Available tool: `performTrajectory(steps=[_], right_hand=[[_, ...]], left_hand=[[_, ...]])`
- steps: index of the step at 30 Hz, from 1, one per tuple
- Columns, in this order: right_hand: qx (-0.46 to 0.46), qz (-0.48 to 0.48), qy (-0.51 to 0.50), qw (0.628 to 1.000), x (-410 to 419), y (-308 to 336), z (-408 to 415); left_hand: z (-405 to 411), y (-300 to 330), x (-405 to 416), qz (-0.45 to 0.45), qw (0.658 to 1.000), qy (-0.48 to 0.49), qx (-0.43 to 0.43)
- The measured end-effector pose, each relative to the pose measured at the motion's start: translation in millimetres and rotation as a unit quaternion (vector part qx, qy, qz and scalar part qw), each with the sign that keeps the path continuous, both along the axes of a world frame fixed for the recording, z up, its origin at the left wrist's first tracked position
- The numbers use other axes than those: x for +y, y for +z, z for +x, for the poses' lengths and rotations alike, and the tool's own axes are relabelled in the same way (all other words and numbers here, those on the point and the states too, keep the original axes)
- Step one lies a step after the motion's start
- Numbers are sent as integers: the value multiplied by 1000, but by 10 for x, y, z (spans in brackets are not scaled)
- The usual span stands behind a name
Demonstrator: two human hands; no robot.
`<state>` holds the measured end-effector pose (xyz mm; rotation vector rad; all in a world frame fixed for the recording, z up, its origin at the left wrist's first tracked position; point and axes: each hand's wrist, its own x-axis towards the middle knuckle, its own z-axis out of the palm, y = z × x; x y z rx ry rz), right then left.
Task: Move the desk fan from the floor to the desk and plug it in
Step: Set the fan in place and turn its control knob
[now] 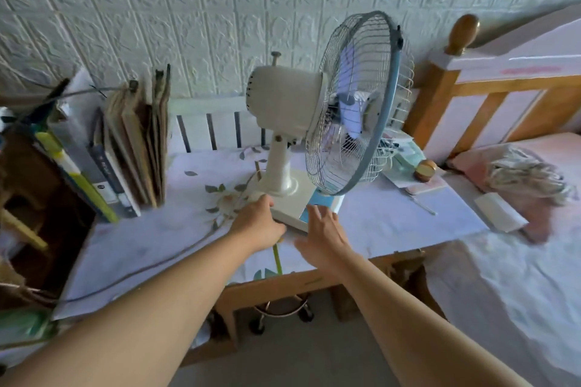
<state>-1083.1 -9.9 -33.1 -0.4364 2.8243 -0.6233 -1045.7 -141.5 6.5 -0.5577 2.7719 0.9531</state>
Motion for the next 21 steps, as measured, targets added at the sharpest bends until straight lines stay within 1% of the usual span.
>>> performTrajectory(steps=[6, 11, 15, 18, 21], right_hand=[[-1, 11, -30, 999, 329, -284, -196], [15, -7, -55, 998, 475, -589, -543], [35, -41, -63, 997, 525, -834, -899], [57, -59, -51, 995, 524, -1005, -1188], [69, -65, -38, 995, 491, -1145, -1452]], left_hand=[[-171, -285, 168, 12, 1000, 0, -15], [-385, -608, 292, 27, 999, 34, -13], [-661, -829, 379, 9, 993, 115, -9], [-868, -1011, 420, -4, 981, 196, -5], [-1012, -1197, 446, -7, 974, 227, 0]])
